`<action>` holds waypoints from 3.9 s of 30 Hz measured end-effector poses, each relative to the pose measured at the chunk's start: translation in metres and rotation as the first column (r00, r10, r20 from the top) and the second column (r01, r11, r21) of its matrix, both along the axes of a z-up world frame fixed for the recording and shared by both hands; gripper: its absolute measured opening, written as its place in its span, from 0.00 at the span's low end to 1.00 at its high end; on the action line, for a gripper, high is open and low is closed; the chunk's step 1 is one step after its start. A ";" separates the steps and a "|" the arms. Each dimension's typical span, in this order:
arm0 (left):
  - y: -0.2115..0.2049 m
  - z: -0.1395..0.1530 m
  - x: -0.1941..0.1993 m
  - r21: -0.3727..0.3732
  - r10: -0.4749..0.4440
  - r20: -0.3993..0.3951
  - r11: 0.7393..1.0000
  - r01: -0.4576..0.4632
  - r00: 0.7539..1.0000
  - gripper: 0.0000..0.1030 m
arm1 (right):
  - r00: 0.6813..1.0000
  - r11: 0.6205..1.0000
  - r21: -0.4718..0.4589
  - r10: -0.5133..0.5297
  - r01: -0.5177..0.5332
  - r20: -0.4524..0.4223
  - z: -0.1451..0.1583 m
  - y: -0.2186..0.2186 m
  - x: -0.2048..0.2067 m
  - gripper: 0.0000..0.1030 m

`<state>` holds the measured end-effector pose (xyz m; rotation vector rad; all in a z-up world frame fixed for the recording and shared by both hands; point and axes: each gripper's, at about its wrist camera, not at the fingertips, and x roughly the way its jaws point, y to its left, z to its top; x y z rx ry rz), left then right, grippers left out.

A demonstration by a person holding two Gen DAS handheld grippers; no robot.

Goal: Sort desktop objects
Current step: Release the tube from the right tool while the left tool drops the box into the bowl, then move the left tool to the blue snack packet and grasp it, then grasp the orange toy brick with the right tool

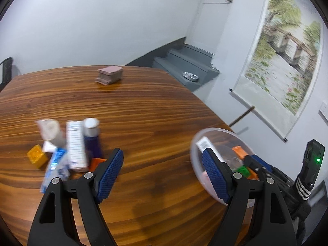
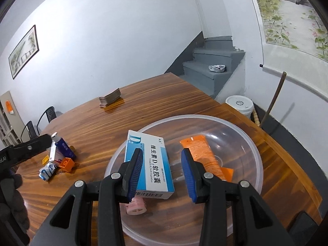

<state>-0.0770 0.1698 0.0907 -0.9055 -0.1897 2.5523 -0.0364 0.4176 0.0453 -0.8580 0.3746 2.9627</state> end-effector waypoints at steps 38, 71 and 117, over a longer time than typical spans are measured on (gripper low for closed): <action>-0.123 -0.078 -0.041 -0.124 0.271 0.152 0.959 -0.254 0.950 0.80 | 0.996 0.980 0.179 0.088 -0.085 -0.012 -0.003 -0.085 0.002 0.42; -0.116 -0.085 -0.052 -0.157 0.193 0.188 0.974 -0.165 0.963 0.44 | 0.958 0.955 0.099 0.270 -0.279 0.096 -0.017 -0.143 -0.006 0.42; -0.165 -0.045 0.006 -0.042 0.256 0.106 0.967 -0.253 0.961 0.44 | 0.853 0.880 0.088 0.421 -0.466 0.308 -0.051 -0.237 -0.107 0.39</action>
